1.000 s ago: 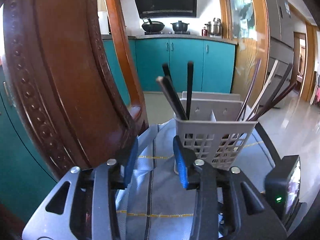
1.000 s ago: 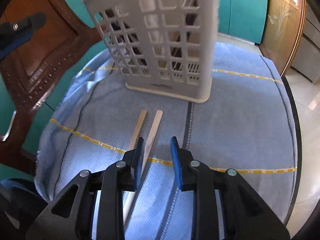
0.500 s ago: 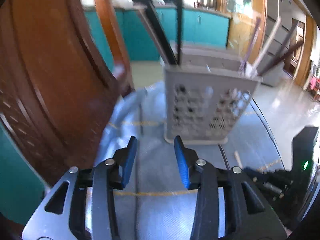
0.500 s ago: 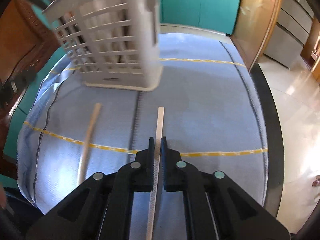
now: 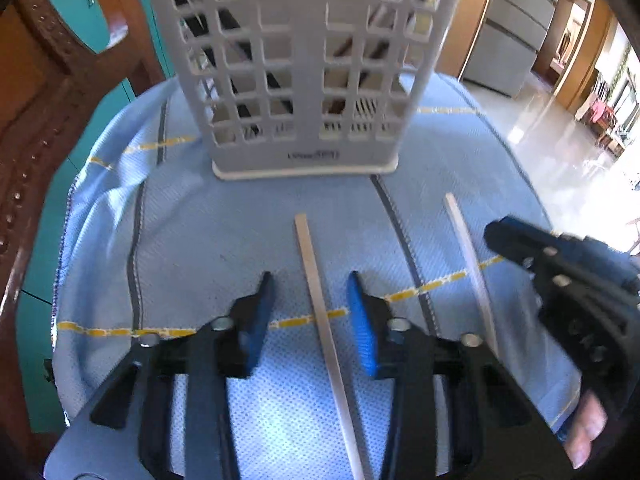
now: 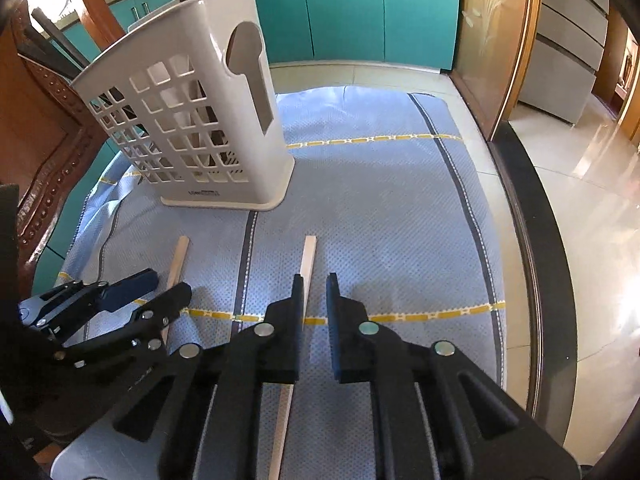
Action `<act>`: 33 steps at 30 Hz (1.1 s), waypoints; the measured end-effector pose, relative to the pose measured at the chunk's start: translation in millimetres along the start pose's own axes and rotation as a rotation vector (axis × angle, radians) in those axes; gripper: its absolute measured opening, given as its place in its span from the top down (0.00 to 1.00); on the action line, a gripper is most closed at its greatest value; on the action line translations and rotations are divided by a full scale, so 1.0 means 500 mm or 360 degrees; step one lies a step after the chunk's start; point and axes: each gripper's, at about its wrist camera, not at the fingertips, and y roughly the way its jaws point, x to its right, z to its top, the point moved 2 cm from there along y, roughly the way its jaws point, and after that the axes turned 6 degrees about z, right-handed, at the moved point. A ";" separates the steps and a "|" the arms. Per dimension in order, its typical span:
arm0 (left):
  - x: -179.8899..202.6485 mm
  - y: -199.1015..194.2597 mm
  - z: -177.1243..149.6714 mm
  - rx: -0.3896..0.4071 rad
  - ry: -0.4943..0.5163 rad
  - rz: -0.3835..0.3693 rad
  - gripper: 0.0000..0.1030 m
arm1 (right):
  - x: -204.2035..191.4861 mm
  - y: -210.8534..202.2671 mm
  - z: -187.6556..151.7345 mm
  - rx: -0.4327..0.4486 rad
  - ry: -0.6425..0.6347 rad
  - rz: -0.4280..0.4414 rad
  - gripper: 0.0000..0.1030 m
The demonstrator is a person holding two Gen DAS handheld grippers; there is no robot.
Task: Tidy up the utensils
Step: 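Lower both tools to the last light wooden chopsticks and close on them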
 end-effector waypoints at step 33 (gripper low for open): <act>-0.038 0.012 0.012 0.0012 -0.0012 0.0150 0.70 | -0.018 0.042 -0.017 -0.0102 -0.0063 0.0010 0.71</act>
